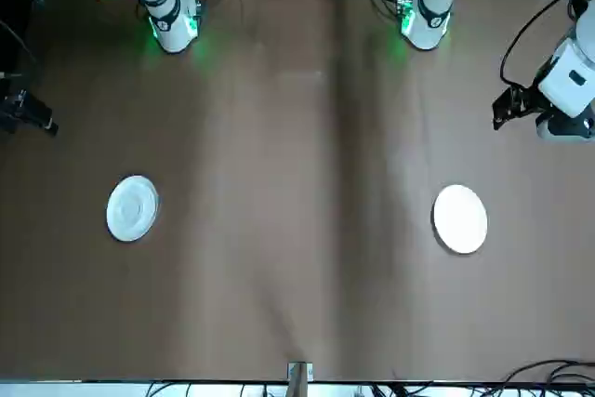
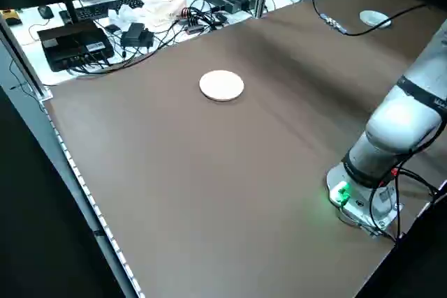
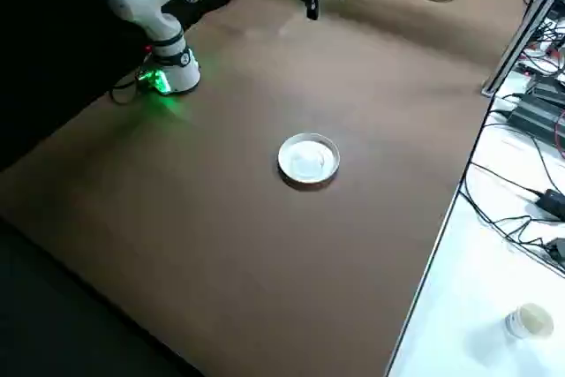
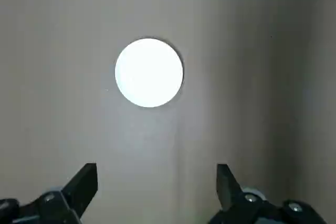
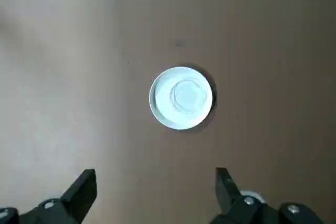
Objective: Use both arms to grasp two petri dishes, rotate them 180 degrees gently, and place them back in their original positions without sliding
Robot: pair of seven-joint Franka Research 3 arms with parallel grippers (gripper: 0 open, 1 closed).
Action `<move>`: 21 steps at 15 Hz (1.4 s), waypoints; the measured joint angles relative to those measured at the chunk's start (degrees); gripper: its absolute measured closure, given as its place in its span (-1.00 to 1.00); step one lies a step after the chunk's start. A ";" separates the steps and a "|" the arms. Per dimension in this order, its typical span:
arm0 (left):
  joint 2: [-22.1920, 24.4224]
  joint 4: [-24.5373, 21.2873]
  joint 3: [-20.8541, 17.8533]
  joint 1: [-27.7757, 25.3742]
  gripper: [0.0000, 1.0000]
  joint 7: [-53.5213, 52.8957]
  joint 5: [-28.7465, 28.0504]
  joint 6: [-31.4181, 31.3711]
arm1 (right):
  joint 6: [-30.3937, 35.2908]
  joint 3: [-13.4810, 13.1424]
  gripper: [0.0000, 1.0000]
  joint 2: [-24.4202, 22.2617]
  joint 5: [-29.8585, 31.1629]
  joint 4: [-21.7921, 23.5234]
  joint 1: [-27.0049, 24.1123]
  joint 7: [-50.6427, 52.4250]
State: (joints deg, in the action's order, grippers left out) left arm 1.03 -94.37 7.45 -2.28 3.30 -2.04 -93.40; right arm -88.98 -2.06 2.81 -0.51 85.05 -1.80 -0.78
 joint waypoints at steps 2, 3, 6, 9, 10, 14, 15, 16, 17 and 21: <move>0.00 0.00 0.00 0.00 -1.00 0.01 0.07 0.00 | 0.00 0.03 -1.00 0.00 -0.09 0.00 0.15 0.00; 0.01 -0.09 0.04 0.00 -1.00 0.01 0.07 0.00 | 0.00 0.05 -1.00 0.00 -0.13 0.00 0.19 0.00; -0.02 -0.19 0.23 0.02 -1.00 0.01 0.07 0.00 | 0.00 0.06 -1.00 0.00 -0.20 0.01 0.20 0.00; -0.03 -0.19 0.23 0.02 -1.00 0.01 0.07 0.00 | 0.19 0.07 -1.00 0.00 -0.22 0.02 0.21 -0.04; -0.06 -0.19 0.12 0.00 -1.00 0.01 0.07 0.00 | 0.43 0.04 -1.00 0.01 -0.26 0.10 0.19 -2.31; -0.21 -0.19 -0.13 -0.30 -1.00 0.00 0.07 -0.01 | 0.49 -0.02 -1.00 0.64 -0.30 0.40 0.07 -12.81; -0.27 -0.21 -0.13 -0.34 -1.00 0.00 0.07 -0.01 | 0.46 -0.13 -1.00 1.17 -0.81 0.49 -0.31 -14.28; -0.40 -0.24 -0.14 -0.36 -1.00 0.00 0.07 -0.01 | 0.39 -0.25 -1.00 1.84 -2.32 0.59 -1.20 -15.90; -0.62 -0.29 -0.13 -0.36 -1.00 -0.13 0.07 -0.01 | 0.24 -0.40 -1.00 2.69 -4.13 0.69 -2.46 -17.78; -2.30 -0.81 -0.07 -0.35 -1.00 -2.94 0.07 -0.25 | -1.22 -0.95 -1.00 6.16 -6.17 0.86 -6.02 -21.70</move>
State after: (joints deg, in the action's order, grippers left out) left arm -1.28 -95.18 7.37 -2.64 0.37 -1.97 -93.65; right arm -90.20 -3.01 8.98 -6.68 85.91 -7.82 -22.48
